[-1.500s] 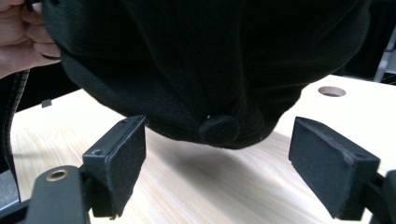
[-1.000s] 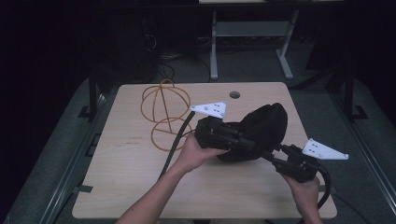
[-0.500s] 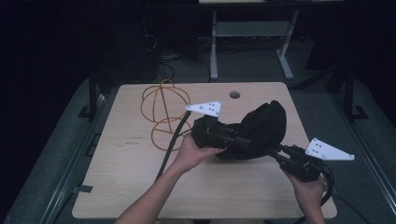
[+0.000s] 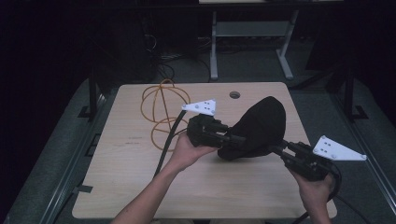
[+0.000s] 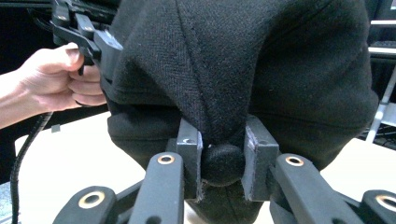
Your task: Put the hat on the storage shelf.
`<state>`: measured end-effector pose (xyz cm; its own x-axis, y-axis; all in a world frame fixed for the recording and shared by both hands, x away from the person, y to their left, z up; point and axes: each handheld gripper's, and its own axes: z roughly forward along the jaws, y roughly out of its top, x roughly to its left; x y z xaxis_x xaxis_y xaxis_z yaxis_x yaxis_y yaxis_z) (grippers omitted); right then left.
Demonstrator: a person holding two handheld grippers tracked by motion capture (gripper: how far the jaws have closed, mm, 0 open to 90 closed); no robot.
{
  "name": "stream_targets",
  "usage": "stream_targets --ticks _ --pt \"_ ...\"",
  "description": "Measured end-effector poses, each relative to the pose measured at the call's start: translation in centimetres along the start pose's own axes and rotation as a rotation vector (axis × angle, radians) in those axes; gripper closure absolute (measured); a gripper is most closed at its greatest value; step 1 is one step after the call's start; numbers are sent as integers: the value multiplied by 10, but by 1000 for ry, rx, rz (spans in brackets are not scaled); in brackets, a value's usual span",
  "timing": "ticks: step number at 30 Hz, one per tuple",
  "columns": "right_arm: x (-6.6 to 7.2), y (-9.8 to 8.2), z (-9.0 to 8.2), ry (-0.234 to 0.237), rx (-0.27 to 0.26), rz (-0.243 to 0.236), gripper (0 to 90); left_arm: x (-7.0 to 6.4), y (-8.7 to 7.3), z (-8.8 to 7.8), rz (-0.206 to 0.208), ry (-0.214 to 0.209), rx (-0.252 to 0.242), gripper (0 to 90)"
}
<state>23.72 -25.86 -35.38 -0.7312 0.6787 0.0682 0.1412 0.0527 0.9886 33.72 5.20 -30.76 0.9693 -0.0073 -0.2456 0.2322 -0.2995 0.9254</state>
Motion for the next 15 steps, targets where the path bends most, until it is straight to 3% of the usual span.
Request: stream_targets --ticks 5,10,15 --pt "1 10 0 1 -5 -6 723 -3 -1 -3 20 84 29 575" --pt "-2 15 0 -3 -6 -5 723 -3 -2 -7 19 117 49 501" --pt "-4 24 1 -12 -3 -19 724 -6 -4 -13 53 191 79 453"
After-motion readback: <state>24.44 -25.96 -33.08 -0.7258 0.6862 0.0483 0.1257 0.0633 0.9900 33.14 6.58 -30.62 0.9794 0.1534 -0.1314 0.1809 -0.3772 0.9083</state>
